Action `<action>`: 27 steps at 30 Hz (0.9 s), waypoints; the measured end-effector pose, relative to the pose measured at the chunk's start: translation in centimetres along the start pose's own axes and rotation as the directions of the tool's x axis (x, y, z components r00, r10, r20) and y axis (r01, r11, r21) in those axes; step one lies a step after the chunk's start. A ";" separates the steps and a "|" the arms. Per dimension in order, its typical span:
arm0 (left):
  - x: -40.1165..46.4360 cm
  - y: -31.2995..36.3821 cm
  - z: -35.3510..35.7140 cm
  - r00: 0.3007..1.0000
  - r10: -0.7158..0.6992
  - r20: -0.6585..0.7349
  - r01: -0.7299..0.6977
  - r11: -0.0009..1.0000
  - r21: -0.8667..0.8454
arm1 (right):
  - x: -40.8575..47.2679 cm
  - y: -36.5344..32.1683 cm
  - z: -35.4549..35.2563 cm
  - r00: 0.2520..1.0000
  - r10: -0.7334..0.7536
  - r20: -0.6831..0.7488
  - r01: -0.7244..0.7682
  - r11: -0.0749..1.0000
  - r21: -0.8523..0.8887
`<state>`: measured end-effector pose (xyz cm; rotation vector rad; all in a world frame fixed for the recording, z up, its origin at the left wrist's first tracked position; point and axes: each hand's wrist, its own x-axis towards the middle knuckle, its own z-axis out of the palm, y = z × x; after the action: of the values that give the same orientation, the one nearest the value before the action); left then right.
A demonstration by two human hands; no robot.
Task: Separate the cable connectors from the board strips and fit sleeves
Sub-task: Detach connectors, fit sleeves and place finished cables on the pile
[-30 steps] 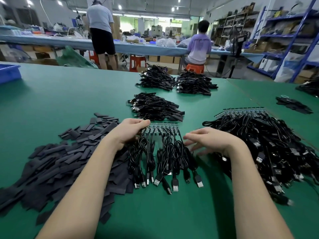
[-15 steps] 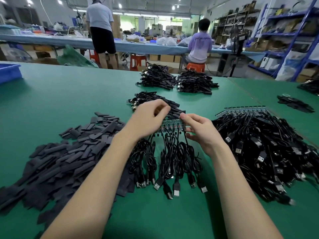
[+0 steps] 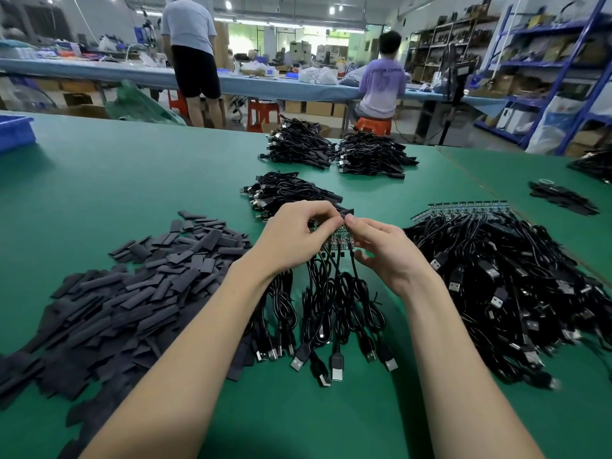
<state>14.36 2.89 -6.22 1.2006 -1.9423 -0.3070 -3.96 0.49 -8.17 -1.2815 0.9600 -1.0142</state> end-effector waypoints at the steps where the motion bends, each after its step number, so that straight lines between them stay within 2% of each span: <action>1: 0.0 0.0 0.1 1.000 0.001 0.001 -0.001 1.000 -0.020 | 0.0 0.0 0.0 1.000 0.014 0.007 -0.014 1.000 0.016; 10: -0.1 -0.2 0.2 1.000 -0.023 0.022 0.027 0.975 -0.222 | -0.4 0.0 0.0 0.995 0.087 0.042 -0.093 0.982 0.166; 12: -0.2 -0.6 0.3 0.999 -0.041 0.002 0.041 0.984 -0.172 | -0.6 -0.8 -0.4 0.995 0.097 -0.031 -0.090 0.979 0.183; 16: -0.4 -1.4 1.2 0.990 -0.140 -0.011 0.140 0.990 -0.008 | -0.9 -2.8 -1.5 0.986 0.048 -0.159 -0.051 0.999 -0.014; 19: -0.8 -1.4 2.1 0.990 -0.142 0.001 0.140 0.982 0.125 | -1.0 -3.9 -1.4 0.978 0.005 -0.208 -0.018 0.998 -0.061; 20: -1.0 -1.2 2.4 0.991 -0.133 -0.011 0.134 0.987 0.091 | -0.9 -4.0 -1.1 0.974 0.008 -0.225 -0.023 0.998 -0.061; 22: -1.3 -0.3 3.1 0.982 -0.191 -0.011 0.185 0.965 -0.188 | -0.8 -3.8 -0.2 0.960 0.020 -0.279 -0.042 0.996 -0.073; 24: -1.5 0.7 3.9 0.948 -0.308 0.080 0.300 0.781 -0.548 | -0.5 -3.2 0.7 0.951 0.014 -0.308 -0.040 0.996 -0.078; 26: -1.6 0.9 4.5 0.916 -0.378 0.131 0.345 0.580 -0.738 | -0.5 -2.8 1.7 0.951 -0.006 -0.309 -0.020 0.996 -0.082; 27: -1.7 0.9 4.7 0.905 -0.403 0.136 0.350 0.522 -0.778 | -0.5 -2.7 2.1 0.950 -0.024 -0.311 -0.006 0.995 -0.096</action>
<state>10.66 3.84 -9.60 0.9585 -1.1853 -1.2185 -2.23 1.48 -5.38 -1.2252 1.2576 -1.2144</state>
